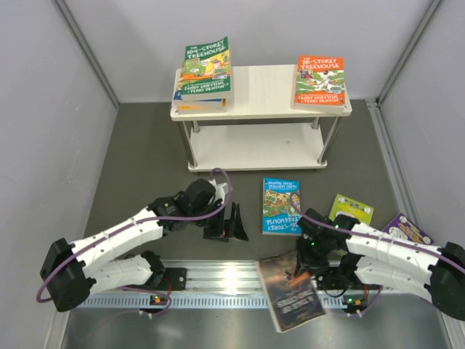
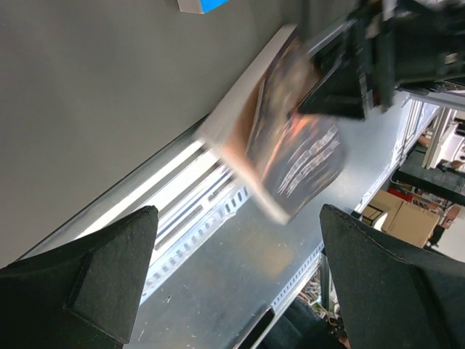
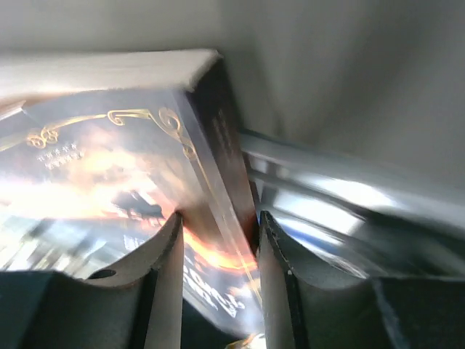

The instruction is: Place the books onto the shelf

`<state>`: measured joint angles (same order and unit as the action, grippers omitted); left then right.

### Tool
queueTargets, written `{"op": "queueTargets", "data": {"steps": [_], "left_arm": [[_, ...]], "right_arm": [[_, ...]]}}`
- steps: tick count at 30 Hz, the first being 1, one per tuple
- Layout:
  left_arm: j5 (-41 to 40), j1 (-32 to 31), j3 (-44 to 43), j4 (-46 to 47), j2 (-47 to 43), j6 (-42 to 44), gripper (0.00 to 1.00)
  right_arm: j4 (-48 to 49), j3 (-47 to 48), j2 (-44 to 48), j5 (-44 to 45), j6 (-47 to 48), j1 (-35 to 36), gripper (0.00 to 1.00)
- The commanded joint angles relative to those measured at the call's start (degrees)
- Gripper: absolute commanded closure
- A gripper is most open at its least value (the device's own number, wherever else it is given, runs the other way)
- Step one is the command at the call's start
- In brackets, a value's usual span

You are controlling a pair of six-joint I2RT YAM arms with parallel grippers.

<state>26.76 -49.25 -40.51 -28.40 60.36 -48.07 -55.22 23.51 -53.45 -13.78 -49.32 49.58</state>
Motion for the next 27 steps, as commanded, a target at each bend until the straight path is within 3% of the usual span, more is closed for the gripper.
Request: {"op": "queueTargets", "data": {"steps": [1, 8, 17, 22, 23, 24, 25, 27], "left_arm": [[-1.71, -0.40, -2.47, -1.30, -2.08, -0.62, 0.02], [-2.68, -0.40, -3.61, -0.60, -2.44, -1.32, 0.02], [-1.54, -0.40, -2.21, 6.43, -2.61, -3.07, 0.02], [-0.22, -0.40, 1.05, 10.47, -2.44, -5.10, 0.01], [0.56, -0.40, 0.96, 10.39, -2.44, -5.01, 0.01], [1.09, -0.40, 0.61, 9.86, -2.18, -4.14, 0.01], [1.36, -0.58, 0.17, 8.47, -1.83, -3.44, 0.01], [1.27, -0.84, -0.79, 1.99, 1.14, -0.72, 0.01]], "right_arm": [[30.83, -12.09, -6.05, -7.85, -8.96, 2.01, 1.00], [12.44, 4.77, 1.15, 0.23, -5.08, 2.10, 1.00], [9.87, 17.26, 5.11, 4.55, -9.21, 1.66, 1.00], [8.99, 18.07, 4.50, 8.42, -8.87, 0.26, 0.99], [9.17, 16.06, 3.71, 7.38, -7.38, -0.27, 0.83], [9.86, 14.83, 1.36, 6.58, -6.59, -1.06, 0.57], [10.48, 12.55, 0.03, 5.96, -5.10, -1.15, 0.20], [11.45, 10.60, -3.22, 5.52, -3.95, -1.15, 0.01]]}}
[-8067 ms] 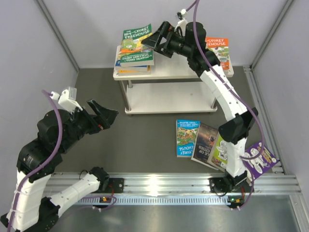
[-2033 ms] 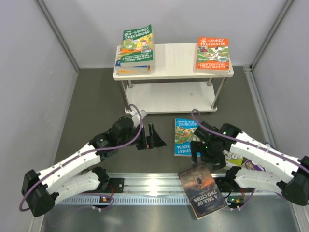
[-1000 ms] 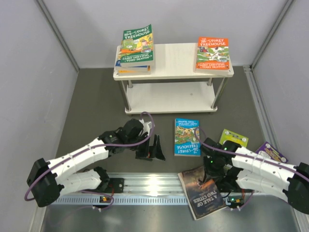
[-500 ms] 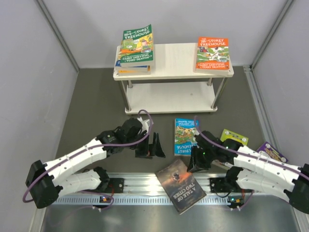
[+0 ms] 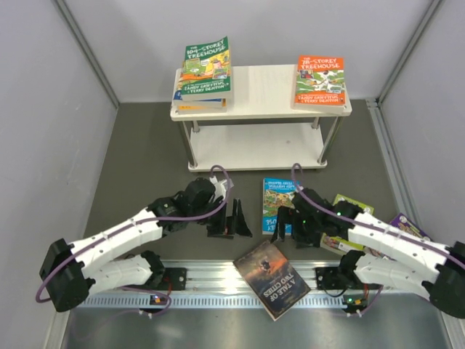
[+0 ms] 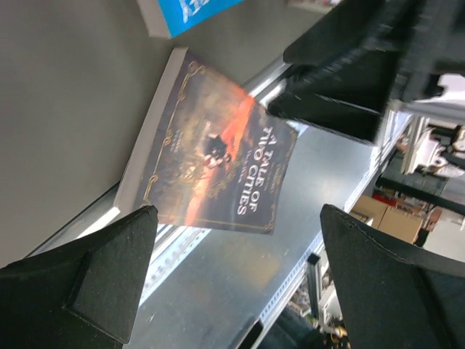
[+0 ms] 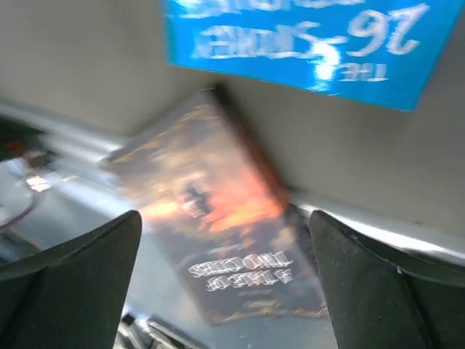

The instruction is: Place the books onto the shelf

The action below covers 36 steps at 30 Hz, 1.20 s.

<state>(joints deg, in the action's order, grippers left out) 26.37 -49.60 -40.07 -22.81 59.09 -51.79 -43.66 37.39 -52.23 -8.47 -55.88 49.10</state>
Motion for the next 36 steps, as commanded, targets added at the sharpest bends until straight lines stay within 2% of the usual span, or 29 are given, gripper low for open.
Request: {"op": "queueTargets", "data": {"steps": [1, 5, 10, 13, 18, 21, 24, 26, 28, 29, 31, 32, 33, 35, 36], "left_arm": [[2.19, -0.84, -1.32, -5.04, 3.56, 3.71, 0.01], [2.19, -5.32, 0.25, -4.62, 6.38, 2.58, 0.01], [3.68, -9.45, 5.61, 1.26, 8.32, -3.57, 0.01], [5.87, -10.69, 10.18, 7.14, 9.99, -7.35, 0.01], [6.85, -12.53, 19.31, 24.43, 14.29, -14.20, 0.01], [6.15, -12.89, 21.52, 32.44, 17.53, -16.84, 0.01], [4.57, -12.89, 21.79, 35.28, 20.18, -17.55, 0.02], [2.47, -12.80, 21.71, 36.43, 21.32, -17.73, 0.02], [1.41, -12.89, 21.62, 37.39, 21.77, -18.08, 0.02], [0.62, -12.80, 21.62, 37.57, 22.38, -18.43, 0.03], [0.18, -12.71, 21.44, 37.40, 22.65, -18.61, 0.04], [0.00, -12.62, 21.53, 37.14, 22.30, -18.70, 0.04], [-0.35, -12.54, 21.53, 36.70, 21.86, -18.70, 0.04], [-0.97, -11.84, 21.36, 33.47, 19.07, -18.09, 0.04], [-1.93, -11.48, 21.09, 31.88, 17.74, -17.65, 0.04]], "right_arm": [[1.54, -5.11, -5.16, 0.03, 3.49, -0.67, 0.00], [7.52, -10.22, -6.31, -3.21, 3.41, -0.67, 0.00], [19.29, -18.47, -6.40, -8.49, 0.34, -0.59, 0.00], [26.50, -22.08, -6.57, -11.91, -1.60, -0.59, 0.00], [39.66, -27.18, -8.76, -19.73, -4.32, -0.67, 0.00], [45.39, -30.35, -11.83, -23.95, -5.29, -0.50, 0.02], [47.00, -31.23, -13.77, -25.36, -4.86, -0.06, 0.07], [48.75, -31.85, -14.22, -27.37, -4.59, 0.03, 0.13], [48.33, -31.76, -14.39, -28.70, -3.89, 0.03, 0.25], [46.40, -31.41, -13.78, -28.53, -2.41, 0.20, 0.43], [43.84, -30.27, -12.47, -27.48, -1.00, 0.21, 0.60], [39.40, -30.01, -11.76, -27.04, -0.55, 0.21, 0.70], [37.96, -29.57, -9.76, -26.78, -0.20, 0.21, 0.86], [33.67, -29.22, -5.81, -26.42, -0.02, 0.21, 0.98], [31.20, -28.52, -4.04, -26.25, -0.20, 0.12, 1.00]]}}
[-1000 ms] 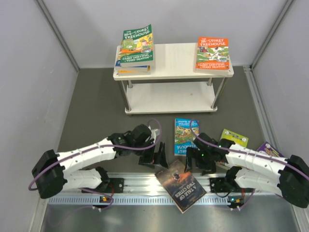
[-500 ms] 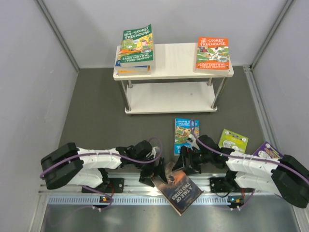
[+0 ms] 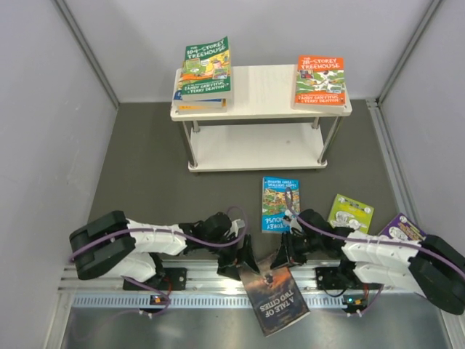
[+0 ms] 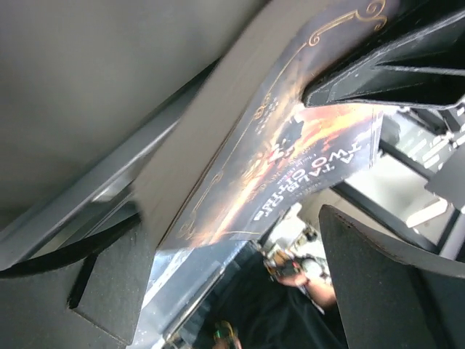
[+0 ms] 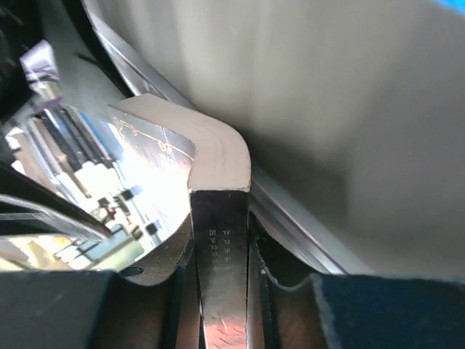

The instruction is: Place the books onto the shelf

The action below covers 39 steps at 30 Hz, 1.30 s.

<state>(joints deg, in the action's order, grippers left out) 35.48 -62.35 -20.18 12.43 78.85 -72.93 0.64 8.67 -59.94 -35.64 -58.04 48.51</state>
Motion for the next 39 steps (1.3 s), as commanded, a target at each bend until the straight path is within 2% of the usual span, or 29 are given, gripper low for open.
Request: {"op": "queueTargets", "data": {"steps": [1, 2, 6, 9, 15, 16, 19, 23, 27, 28, 31, 34, 39], "left_arm": [[-11.75, 1.87, 0.77, -5.55, -3.51, 4.01, 0.04], [-12.97, 2.05, -1.41, -12.18, -7.09, 6.11, 0.04], [-19.65, 2.49, -8.98, -27.52, -15.64, 11.13, 0.01], [-21.59, 3.37, -13.12, -31.14, -21.27, 12.02, 0.01], [-24.93, 5.39, -19.00, -30.80, -28.31, 9.38, 0.01], [-25.29, 5.39, -20.23, -30.97, -28.22, 9.38, 0.01], [-25.64, 5.31, -31.70, -35.16, -24.47, 12.62, 0.01], [-27.75, 2.85, -47.64, -45.36, -14.97, 23.58, 0.01], [-34.57, -3.03, -61.70, -56.61, -4.07, 31.25, 0.01], [-36.78, -6.18, -66.25, -58.55, -0.57, 32.92, 0.01], [-44.85, -12.33, -73.30, -66.28, 5.06, 34.43, 0.01], [-51.37, -17.26, -76.57, -72.88, 8.24, 34.08, 0.03], [-57.18, -23.07, -76.67, -78.25, 10.97, 32.94, 0.07]], "right_arm": [[-15.65, 0.99, 5.61, 1.88, 1.97, 0.79, 1.00], [-21.07, 1.87, 9.98, 2.50, 2.05, 0.71, 1.00], [-31.29, 10.99, 19.94, 6.62, 0.57, 0.71, 1.00], [-35.34, 19.08, 23.11, 9.78, -1.37, 0.45, 1.00], [-39.22, 36.64, 20.22, 18.22, -3.56, 0.09, 1.00], [-43.32, 38.77, 19.43, 22.24, -4.35, 0.01, 1.00], [-49.22, 44.85, 15.48, 28.40, -7.78, -0.52, 1.00], [-52.14, 47.23, 8.20, 32.03, -12.26, -0.70, 1.00], [-53.29, 50.30, 2.21, 33.61, -12.45, -0.79, 1.00], [-53.47, 50.83, 1.42, 34.23, -12.01, -1.57, 1.00], [-53.99, 52.68, -1.14, 33.71, -10.43, -3.50, 1.00], [-53.99, 53.91, -1.76, 32.92, -9.72, -6.49, 1.00], [-53.64, 54.62, -1.58, 30.46, -9.02, -8.87, 1.00]]}}
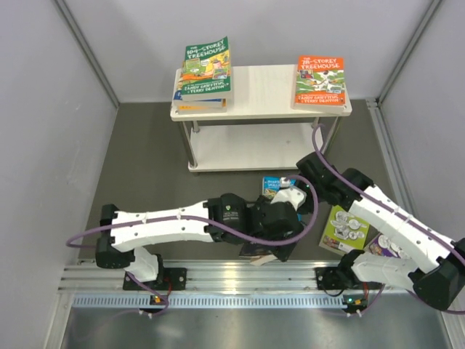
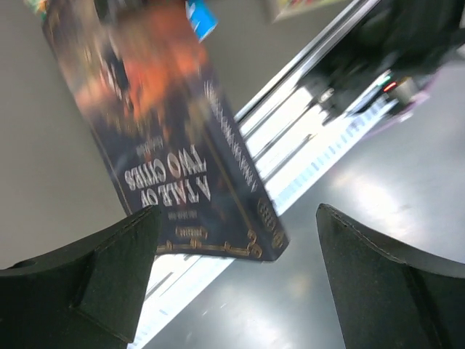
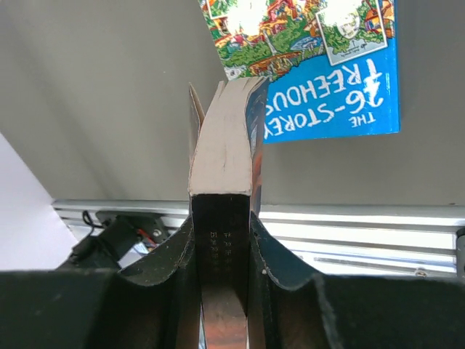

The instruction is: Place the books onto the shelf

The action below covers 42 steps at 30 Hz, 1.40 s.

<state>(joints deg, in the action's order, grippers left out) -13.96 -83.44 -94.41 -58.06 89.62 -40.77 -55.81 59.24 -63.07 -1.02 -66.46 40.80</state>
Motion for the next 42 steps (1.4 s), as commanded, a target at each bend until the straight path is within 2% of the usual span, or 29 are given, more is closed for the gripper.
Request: {"op": "queueTargets", "data": {"steps": [1, 6, 9, 12, 14, 15, 16, 17, 18, 21, 22, 23, 24, 26, 30, 31, 34, 35, 38, 39, 41, 42], "left_arm": [[-8.80, -3.56, -2.53, -9.16, 1.33, 0.26, 0.08], [-17.66, -6.38, -4.20, -14.09, 5.47, -2.38, 0.09], [-21.28, -6.47, -6.13, -17.25, 8.72, -3.26, 0.20], [-21.03, -6.56, -9.12, -18.31, 12.32, -1.95, 0.24], [-20.94, -6.47, -10.96, -19.01, 14.52, -0.89, 0.40], [-20.94, -6.56, -11.58, -19.80, 15.22, -0.71, 0.54], [-21.37, -6.56, -12.89, -20.50, 16.27, -0.88, 0.83], [-21.55, -6.47, -13.34, -21.21, 16.63, -0.89, 0.95], [-21.64, -6.47, -13.60, -21.65, 16.64, -0.89, 1.00], [-20.94, -6.39, -13.61, -21.57, 14.45, -1.32, 1.00], [-20.68, -6.39, -13.17, -21.48, 13.48, -2.28, 1.00], [-19.63, -6.30, -12.56, -21.13, 12.25, -2.64, 1.00], [-18.92, -6.30, -10.90, -19.73, 8.85, -3.60, 1.00], [-16.56, -6.12, -8.61, -17.27, 4.70, -4.75, 1.00], [-10.25, -4.55, 0.51, -3.67, -10.47, -4.58, 1.00], [-8.13, -3.84, 1.94, 3.15, -12.96, -3.79, 1.00], [-1.61, -0.33, 6.25, 13.39, -19.91, -2.56, 1.00], [-0.12, 0.72, 6.78, 19.16, -21.06, -2.38, 1.00], [7.34, 5.64, 6.26, 26.22, -21.86, -1.77, 1.00], [9.63, 8.53, 5.04, 31.21, -20.82, -1.59, 1.00], [17.00, 11.62, 3.19, 35.80, -18.88, -2.11, 1.00], [19.64, 14.94, 1.09, 41.31, -16.44, -2.55, 1.00]], "right_arm": [[2.90, 4.13, 1.63, -4.43, -0.69, -1.68, 1.00], [2.99, 4.30, 2.51, -6.62, -0.96, -1.86, 1.00], [2.99, 3.86, 3.56, -7.68, -1.57, -1.86, 1.00], [2.99, 3.60, 4.27, -8.73, -2.36, -1.95, 1.00], [2.99, 3.86, 4.71, -9.09, -2.45, -1.86, 1.00], [2.99, 3.86, 4.80, -9.27, -2.45, -1.86, 1.00], [2.82, 3.95, 5.06, -9.44, -2.54, -1.86, 1.00], [2.64, 4.12, 5.23, -9.44, -2.54, -1.95, 1.00], [2.64, 4.21, 5.41, -9.70, -2.54, -1.95, 1.00], [2.55, 4.83, 6.55, -9.36, -2.45, -2.12, 1.00], [2.64, 5.26, 6.99, -8.92, -1.75, -2.65, 0.91], [2.55, 6.40, 8.13, -8.48, -1.40, -2.91, 0.46], [2.46, 7.19, 9.01, -6.74, -1.05, -3.18, 0.27], [1.85, 10.17, 11.91, -4.53, 0.01, -4.23, 0.01], [-0.52, 15.98, 17.00, 4.41, 1.94, -5.46, 0.00], [-1.57, 18.08, 19.10, 6.10, 2.03, -5.46, 0.00], [-4.30, 20.03, 24.37, 13.30, 1.51, -5.55, 0.00], [-4.91, 20.47, 26.05, 15.32, 0.98, -5.46, 0.00], [-7.11, 19.78, 33.69, 23.93, -1.83, -5.29, 0.00], [-8.25, 19.42, 35.45, 27.44, -2.62, -5.38, 0.00], [-8.79, 18.28, 40.11, 29.57, -3.94, -5.11, 0.00], [-8.79, 17.93, 41.09, 30.28, -4.03, -4.94, 0.00]]}}
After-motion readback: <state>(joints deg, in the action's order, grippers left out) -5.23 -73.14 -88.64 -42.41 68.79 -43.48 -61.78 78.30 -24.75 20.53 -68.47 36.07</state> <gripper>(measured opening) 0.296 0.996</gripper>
